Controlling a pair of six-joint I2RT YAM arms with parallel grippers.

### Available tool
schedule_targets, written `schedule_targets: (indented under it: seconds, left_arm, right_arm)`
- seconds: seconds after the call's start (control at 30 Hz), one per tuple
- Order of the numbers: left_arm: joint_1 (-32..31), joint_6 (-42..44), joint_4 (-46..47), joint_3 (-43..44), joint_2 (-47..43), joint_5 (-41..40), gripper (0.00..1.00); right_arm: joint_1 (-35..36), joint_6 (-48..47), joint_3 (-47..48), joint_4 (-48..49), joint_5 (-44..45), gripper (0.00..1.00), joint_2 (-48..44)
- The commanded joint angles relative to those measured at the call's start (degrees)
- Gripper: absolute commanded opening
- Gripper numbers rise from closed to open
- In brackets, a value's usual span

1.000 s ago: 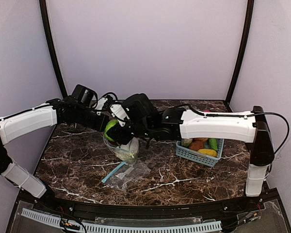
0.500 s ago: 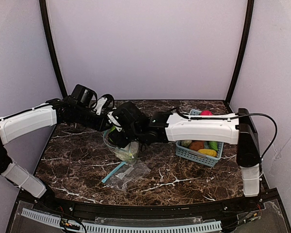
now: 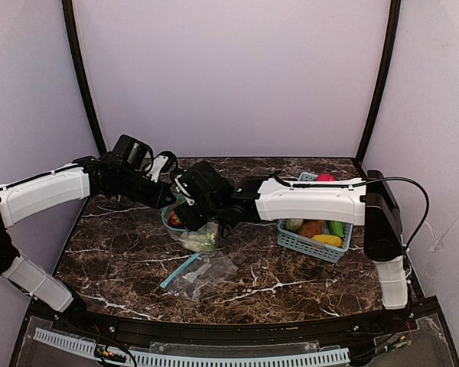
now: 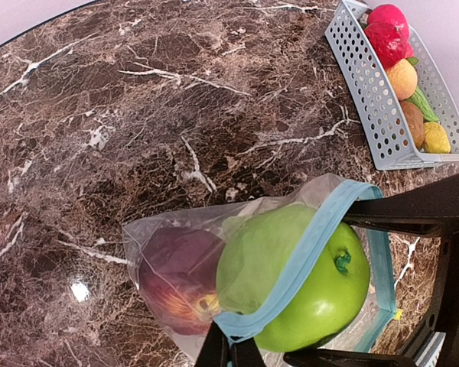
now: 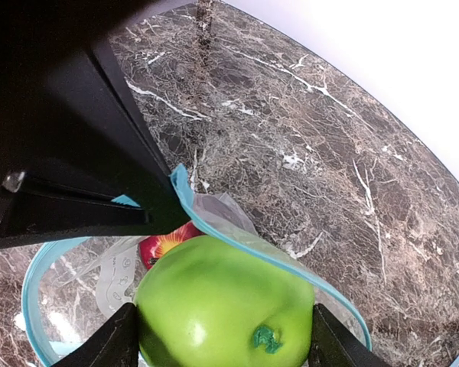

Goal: Place the food in the zip-top bag and seal the zipper
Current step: Place the fake fruit in the zipper food storage bag.

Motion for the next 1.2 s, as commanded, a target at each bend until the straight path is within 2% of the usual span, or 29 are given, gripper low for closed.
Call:
schedule_targets:
  seconds: [0.0, 0.17, 0.47, 0.57, 0.7, 0.77, 1.17]
  left_arm:
    - [-0.20, 0.20, 0.76, -0.17, -2.68, 1.31, 0.01]
    - [-0.22, 0.42, 0.71, -0.23, -3.17, 0.10, 0.01]
    - [-0.18, 0.29, 0.22, 0.05, -2.30, 0.32, 0.01]
    - [-0.21, 0.27, 0.19, 0.12, -2.05, 0.49, 0.01]
    - [-0.22, 0.46, 0.00, 0.18, -1.85, -0.16, 0.01]
    - [-0.22, 0.55, -0.12, 0.20, -1.90, -0.33, 0.01]
    - [-0.22, 0.82, -0.34, 0.29, -2.39, -1.20, 0.01]
  right_arm:
    - [-0.88, 1.33, 0.04, -4.91, -0.34, 0.51, 2.84]
    - [-0.83, 2.37, -0.40, -7.00, -1.05, 0.53, 3.07]
    - [-0.75, 3.22, -2.86, -7.37, -4.79, 0.66, -1.45]
    - [-0.59, 2.53, -2.48, -6.75, -6.86, 0.73, -2.75]
    - [-0.54, 1.79, -2.40, -5.60, -10.01, 0.89, -4.74]
    - [-0.48, 1.49, -2.55, -5.28, -10.93, 0.94, -5.80]
    - [-0.43, 5.30, -9.22, -5.90, -7.85, 0.98, -17.58]
